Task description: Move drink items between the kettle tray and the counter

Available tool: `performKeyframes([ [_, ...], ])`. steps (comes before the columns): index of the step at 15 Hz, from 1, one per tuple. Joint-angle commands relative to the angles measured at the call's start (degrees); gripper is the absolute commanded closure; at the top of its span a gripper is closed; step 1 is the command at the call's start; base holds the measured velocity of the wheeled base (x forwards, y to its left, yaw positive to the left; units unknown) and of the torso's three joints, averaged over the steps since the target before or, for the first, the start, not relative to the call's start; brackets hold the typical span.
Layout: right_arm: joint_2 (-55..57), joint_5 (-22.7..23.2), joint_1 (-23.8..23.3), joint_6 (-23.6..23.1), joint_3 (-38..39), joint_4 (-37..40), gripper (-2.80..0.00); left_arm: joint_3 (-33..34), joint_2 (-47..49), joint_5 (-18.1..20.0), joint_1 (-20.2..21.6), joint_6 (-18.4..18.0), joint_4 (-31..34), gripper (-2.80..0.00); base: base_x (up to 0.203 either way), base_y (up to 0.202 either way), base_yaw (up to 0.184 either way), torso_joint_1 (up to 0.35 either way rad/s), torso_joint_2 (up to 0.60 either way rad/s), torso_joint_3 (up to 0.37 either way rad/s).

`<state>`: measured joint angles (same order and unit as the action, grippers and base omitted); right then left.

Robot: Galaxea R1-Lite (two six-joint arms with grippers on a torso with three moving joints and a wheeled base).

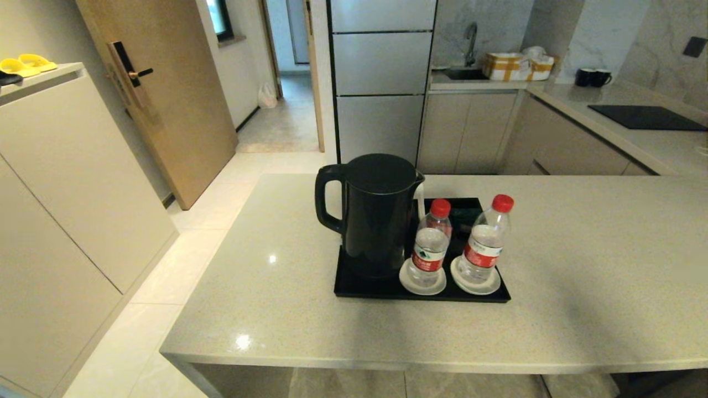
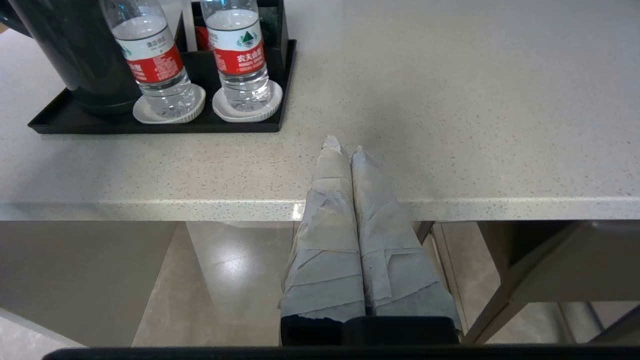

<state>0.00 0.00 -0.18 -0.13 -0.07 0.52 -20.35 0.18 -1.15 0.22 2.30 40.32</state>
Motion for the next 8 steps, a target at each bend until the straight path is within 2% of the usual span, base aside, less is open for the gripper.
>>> performKeyframes([
  [1, -0.09, 0.0, -0.07, -0.04, 0.07, 0.0, 0.0, 15.7, -0.04, 0.46, 0.02, -3.12, -36.47, 0.0, 0.0, 0.0, 0.0, 0.0, 0.0, 0.0],
  [2, -0.09, 0.0, -0.08, -0.04, 0.07, 0.0, 0.0, 18.19, -0.05, 0.58, 0.03, -4.75, -42.85, 0.0, 0.0, 0.0, 0.0, 0.0, 0.0, 0.0],
  [3, -0.09, 0.03, 0.0, -0.04, 0.0, 0.0, 0.0, 19.45, -0.07, 0.89, 0.04, -6.15, -44.41, 0.0, 0.0, 0.0, 0.0, 0.0, 0.0, 0.0],
  [5, -0.09, 0.0, -0.08, -0.04, 0.07, 0.0, 0.0, 20.18, -0.09, 1.58, 0.04, -6.61, -39.44, 0.0, 0.0, 0.0, 0.0, 0.0, 0.0, 0.0],
  [8, -0.09, 0.0, -0.08, -0.04, 0.07, 0.0, 0.0, 20.26, -0.09, 1.67, 0.04, -6.52, -39.88, 0.0, 0.0, 0.0, 0.0, 0.0, 0.0, 0.0],
])
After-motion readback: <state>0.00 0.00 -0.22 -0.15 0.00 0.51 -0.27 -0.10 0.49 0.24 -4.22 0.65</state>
